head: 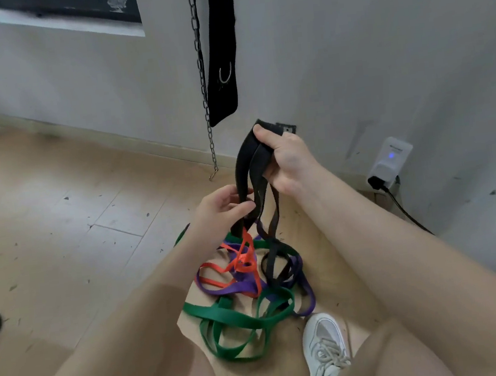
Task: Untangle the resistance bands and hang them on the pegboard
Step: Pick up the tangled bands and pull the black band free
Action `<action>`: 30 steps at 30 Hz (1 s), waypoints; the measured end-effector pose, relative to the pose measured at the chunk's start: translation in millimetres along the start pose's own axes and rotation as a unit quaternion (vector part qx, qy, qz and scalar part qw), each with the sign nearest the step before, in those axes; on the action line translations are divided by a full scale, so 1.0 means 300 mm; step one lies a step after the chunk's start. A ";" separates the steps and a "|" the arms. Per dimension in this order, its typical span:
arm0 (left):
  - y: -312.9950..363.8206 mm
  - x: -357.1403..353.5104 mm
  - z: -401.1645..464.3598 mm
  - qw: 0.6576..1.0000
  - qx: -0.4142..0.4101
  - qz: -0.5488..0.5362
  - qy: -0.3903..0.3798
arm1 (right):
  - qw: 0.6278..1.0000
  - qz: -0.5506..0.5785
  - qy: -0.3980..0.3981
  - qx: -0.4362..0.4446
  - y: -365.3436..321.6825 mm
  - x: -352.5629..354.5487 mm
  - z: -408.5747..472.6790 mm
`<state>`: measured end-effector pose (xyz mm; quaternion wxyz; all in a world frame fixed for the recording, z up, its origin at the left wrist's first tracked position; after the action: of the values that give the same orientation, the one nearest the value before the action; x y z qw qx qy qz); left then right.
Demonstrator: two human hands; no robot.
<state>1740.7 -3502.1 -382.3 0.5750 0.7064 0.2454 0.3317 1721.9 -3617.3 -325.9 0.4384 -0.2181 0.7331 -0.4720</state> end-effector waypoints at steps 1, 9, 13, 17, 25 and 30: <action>-0.012 -0.005 0.009 1.000 0.012 -0.015 -0.002 | 1.000 0.012 0.008 -0.010 0.012 0.004 0.016; -0.099 0.038 0.088 0.993 0.075 -0.065 0.063 | 0.998 0.035 -0.036 -0.037 0.169 0.063 0.157; -0.156 0.093 0.131 0.981 0.115 -0.068 0.140 | 0.964 -0.215 -0.121 -0.100 0.481 0.183 0.096; -0.164 0.097 0.171 0.982 0.104 0.028 0.154 | 0.841 -0.478 -0.250 -0.044 0.680 0.143 0.072; -0.281 0.207 0.217 0.943 0.164 0.225 0.184 | 0.804 -0.565 -0.153 0.106 0.546 0.160 0.132; -0.323 0.256 0.192 0.878 0.236 0.386 0.154 | 0.971 -0.221 0.035 0.081 0.364 0.351 0.125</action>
<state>1838.1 -3462.4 -469.2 0.1722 0.8002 0.1092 0.5640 1709.3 -3663.3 -474.7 0.3136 -0.3217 0.6406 -0.6227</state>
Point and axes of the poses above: each hand's wrist, its own z-axis towards the middle knuckle, its own x-axis out of the back of the hand, y = z × x, the point moved 9 cm from there along z, towards the middle knuckle, and after that the axes turned 4 degrees about x, right-handed, at the moved point
